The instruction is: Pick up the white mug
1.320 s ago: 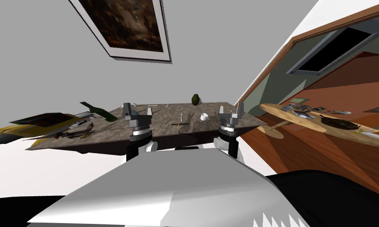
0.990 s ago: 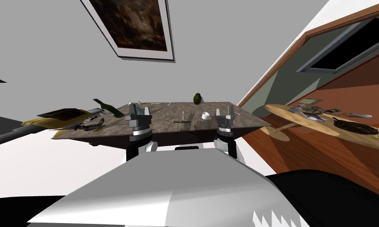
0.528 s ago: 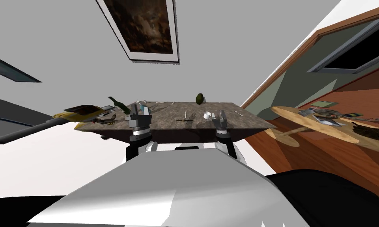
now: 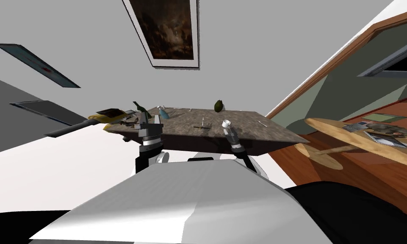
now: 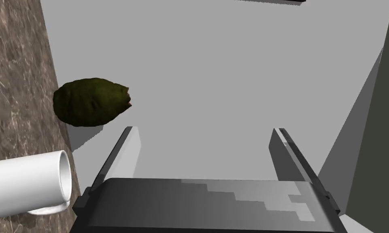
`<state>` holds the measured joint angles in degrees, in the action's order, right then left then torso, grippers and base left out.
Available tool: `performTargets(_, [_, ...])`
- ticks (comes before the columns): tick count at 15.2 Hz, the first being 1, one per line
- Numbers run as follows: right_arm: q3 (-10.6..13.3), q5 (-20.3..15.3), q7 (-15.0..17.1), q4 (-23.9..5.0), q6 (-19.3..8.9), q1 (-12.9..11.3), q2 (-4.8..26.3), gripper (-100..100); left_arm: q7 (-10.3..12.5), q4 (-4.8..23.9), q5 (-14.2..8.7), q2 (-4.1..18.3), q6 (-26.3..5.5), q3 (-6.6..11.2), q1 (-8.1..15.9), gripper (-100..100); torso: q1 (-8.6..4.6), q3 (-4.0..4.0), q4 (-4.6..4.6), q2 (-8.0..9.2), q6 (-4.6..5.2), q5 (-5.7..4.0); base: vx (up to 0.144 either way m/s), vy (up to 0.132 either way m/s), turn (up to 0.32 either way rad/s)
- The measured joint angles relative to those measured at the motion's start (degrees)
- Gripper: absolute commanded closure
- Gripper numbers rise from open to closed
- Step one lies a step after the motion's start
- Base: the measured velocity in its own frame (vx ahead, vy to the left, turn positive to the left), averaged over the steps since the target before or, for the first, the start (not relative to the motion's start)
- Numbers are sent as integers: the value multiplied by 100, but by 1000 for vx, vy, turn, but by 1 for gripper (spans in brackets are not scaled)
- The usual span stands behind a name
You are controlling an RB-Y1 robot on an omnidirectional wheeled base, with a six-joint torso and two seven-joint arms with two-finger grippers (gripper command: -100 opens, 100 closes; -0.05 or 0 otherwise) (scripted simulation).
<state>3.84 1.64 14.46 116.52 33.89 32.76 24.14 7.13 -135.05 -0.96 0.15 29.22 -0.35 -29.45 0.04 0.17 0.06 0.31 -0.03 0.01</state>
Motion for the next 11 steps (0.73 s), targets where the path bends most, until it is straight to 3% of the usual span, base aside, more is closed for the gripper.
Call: performTargets(11, [450, -131, 250, -1010, 7, 278, 1321, -100, 0, 0, 0, 0, 0, 1, -1, 0, -5, -7, -2, -13, 3, 0, -43, 23, 155])
